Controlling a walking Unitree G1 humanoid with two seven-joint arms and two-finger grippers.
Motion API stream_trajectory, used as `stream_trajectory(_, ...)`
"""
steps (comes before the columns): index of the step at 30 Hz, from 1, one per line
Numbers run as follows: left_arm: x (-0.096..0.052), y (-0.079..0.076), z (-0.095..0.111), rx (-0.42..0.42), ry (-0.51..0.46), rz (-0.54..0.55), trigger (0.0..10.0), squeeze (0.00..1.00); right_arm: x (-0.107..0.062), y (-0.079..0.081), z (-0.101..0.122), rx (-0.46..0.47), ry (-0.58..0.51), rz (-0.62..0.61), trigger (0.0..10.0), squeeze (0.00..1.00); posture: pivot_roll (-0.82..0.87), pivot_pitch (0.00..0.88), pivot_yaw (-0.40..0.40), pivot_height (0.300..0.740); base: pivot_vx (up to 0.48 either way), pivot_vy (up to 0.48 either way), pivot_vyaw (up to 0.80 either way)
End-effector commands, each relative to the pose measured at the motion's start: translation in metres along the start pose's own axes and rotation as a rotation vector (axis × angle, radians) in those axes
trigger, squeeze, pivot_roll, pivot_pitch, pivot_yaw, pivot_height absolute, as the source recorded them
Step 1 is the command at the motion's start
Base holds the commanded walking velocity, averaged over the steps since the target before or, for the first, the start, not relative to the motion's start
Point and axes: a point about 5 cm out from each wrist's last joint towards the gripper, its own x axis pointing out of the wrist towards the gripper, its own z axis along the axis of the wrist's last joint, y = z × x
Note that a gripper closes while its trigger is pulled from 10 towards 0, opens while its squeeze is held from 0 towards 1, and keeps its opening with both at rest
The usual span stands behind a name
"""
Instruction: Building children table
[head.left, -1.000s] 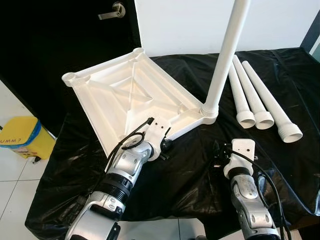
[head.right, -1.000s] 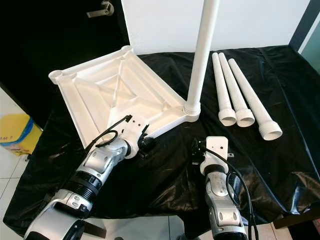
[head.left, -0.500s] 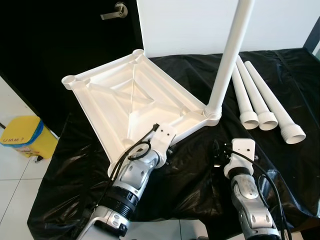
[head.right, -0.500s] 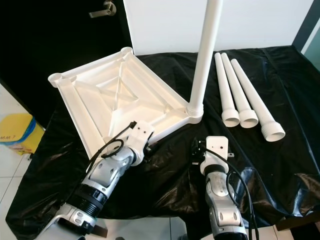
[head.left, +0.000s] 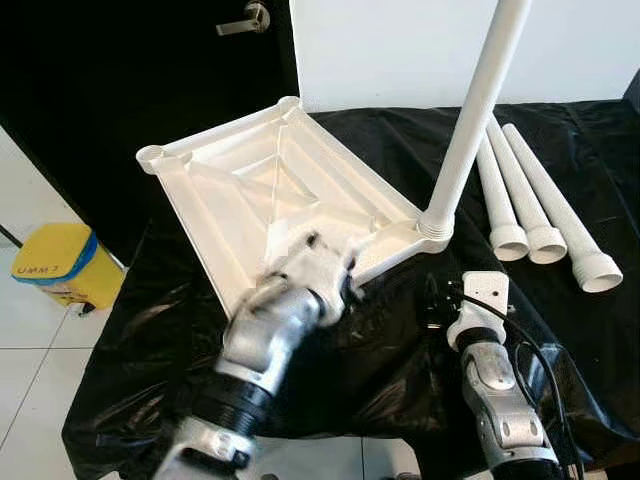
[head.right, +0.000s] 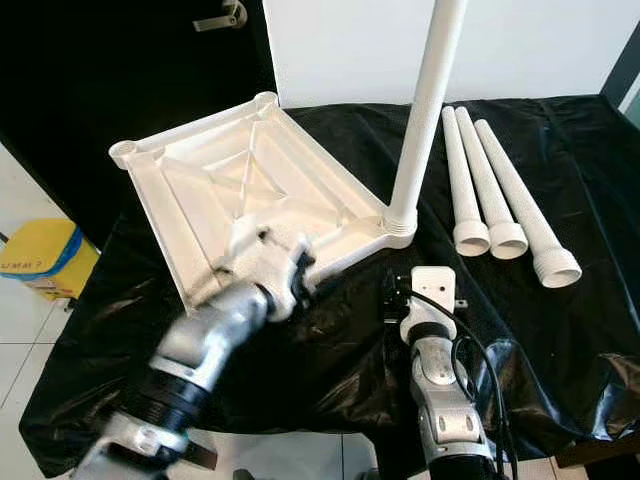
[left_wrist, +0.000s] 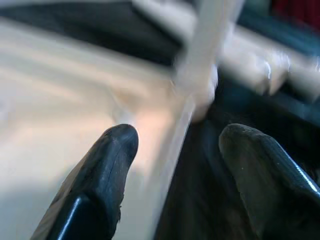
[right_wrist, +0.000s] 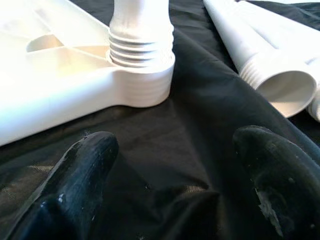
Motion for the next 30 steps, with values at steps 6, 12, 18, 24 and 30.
stream_trajectory(6,-0.01,-0.017,0.009,-0.056,-0.082,-0.181,10.0,0.0,0.012,-0.011,-0.001,0.015,-0.011,-0.099,10.0,0.0,-0.21,0.09,0.067,0.74,0.0,0.0,0.0)
stream_trajectory(12,-0.012,-0.036,0.003,-0.029,-0.048,-0.265,10.0,0.0,0.027,-0.015,0.015,0.175,-0.097,-0.153,10.0,0.0,-0.2,0.115,0.082,0.74,0.0,0.0,0.0)
stream_trajectory(18,-0.017,-0.038,0.002,-0.037,-0.033,-0.295,10.0,0.0,0.034,-0.018,0.025,0.343,-0.155,-0.193,10.0,0.0,-0.19,0.126,0.089,0.74,0.0,0.0,0.0)
stream_trajectory(24,-0.021,-0.038,0.002,-0.045,-0.023,-0.291,10.0,0.0,0.046,-0.023,0.022,0.496,-0.143,-0.221,10.0,0.0,-0.18,0.15,0.107,0.74,0.0,0.0,0.0)
stream_trajectory(30,-0.022,-0.04,0.001,-0.047,-0.01,-0.297,10.0,0.0,0.056,-0.025,0.025,0.528,-0.15,-0.216,10.0,0.0,-0.17,0.167,0.116,0.74,0.0,0.0,0.0)
